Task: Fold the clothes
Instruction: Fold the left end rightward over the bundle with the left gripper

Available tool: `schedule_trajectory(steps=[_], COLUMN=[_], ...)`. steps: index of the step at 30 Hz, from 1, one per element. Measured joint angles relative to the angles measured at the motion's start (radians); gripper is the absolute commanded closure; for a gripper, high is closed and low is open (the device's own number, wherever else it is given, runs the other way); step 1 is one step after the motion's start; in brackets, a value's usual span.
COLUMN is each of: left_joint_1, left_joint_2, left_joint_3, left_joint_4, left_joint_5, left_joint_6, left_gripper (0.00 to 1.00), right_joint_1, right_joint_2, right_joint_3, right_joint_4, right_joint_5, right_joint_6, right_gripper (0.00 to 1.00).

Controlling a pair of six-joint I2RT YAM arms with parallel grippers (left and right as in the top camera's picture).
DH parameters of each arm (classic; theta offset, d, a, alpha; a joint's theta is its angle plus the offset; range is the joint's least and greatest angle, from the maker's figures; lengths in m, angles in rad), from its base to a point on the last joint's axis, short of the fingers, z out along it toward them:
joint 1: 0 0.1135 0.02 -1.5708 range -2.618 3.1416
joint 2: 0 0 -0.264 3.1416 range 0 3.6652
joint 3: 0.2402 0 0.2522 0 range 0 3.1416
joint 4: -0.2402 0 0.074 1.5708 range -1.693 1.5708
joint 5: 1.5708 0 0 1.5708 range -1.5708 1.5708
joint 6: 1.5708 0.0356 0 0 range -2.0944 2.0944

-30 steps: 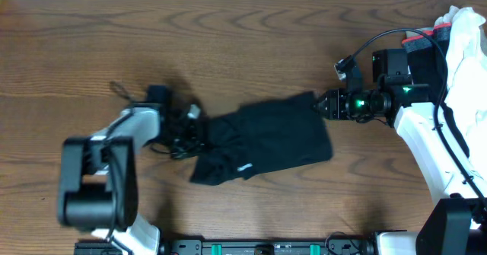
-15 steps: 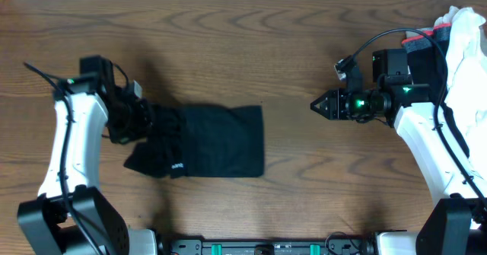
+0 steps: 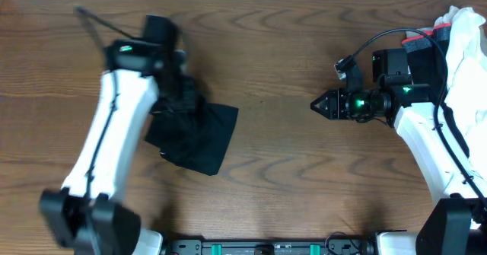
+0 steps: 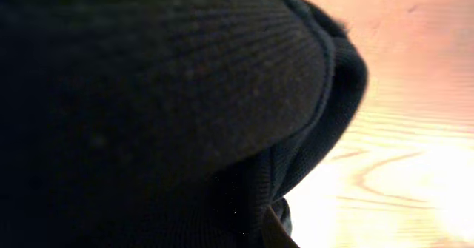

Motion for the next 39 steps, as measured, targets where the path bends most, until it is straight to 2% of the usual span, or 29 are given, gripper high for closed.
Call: schedule_trajectory(steps=[3,6,7,8,12,18,24,26,30,32,33,35,36,39], left_joint_1=[-0.059,-0.112,-0.125,-0.141,-0.188,-0.220,-0.204,-0.194,-0.161,-0.138,-0.126,-0.090,-0.076,-0.024], left_joint_2=[0.100,0.187,0.204,0.225,0.266,0.268,0.198,0.145,0.068,0.065,0.069,0.080,0.086,0.098], left_joint_3=[-0.001,-0.005,-0.005,-0.005,-0.005,0.006,0.091,0.105,0.121,0.117,0.107,0.071,0.052,-0.047], left_joint_4=[-0.011,-0.006,-0.003,0.001,0.006,-0.047,-0.086,-0.090,-0.103,-0.103,-0.100,-0.093,-0.087,-0.018], left_joint_5=[-0.030,-0.049,-0.052,-0.055,-0.058,-0.054,-0.065,-0.089,-0.123,-0.157,-0.175,-0.204,-0.214,-0.196], left_joint_6=[-0.034,-0.063,-0.069,-0.079,-0.108,-0.138,-0.147,-0.149,-0.151,-0.157,-0.167,-0.177,-0.179,-0.174], left_gripper=[0.92,0.83,0.83,0.76,0.60,0.60,0.43,0.41,0.43,0.53,0.67,0.81,0.86,0.88], right_joint_1=[0.000,0.000,0.000,0.000,0.000,0.000,0.000,0.000,0.000,0.000,0.000,0.000,0.000,0.000], right_joint_2=[0.000,0.000,0.000,0.000,0.000,0.000,0.000,0.000,0.000,0.000,0.000,0.000,0.000,0.000], right_joint_3=[0.000,0.000,0.000,0.000,0.000,0.000,0.000,0.000,0.000,0.000,0.000,0.000,0.000,0.000], right_joint_4=[0.000,0.000,0.000,0.000,0.001,0.003,0.003,0.003,-0.002,-0.003,-0.005,-0.009,-0.012,-0.020], right_joint_5=[0.000,0.000,0.000,0.000,0.000,0.000,0.000,0.000,0.000,0.000,0.000,0.000,0.000,0.000], right_joint_6=[0.000,0.000,0.000,0.000,0.000,0.000,0.000,0.000,0.000,0.000,0.000,0.000,0.000,0.000], right_gripper=[0.70,0.70,0.69,0.69,0.68,0.67,0.64,0.64,0.64,0.65,0.65,0.65,0.65,0.64])
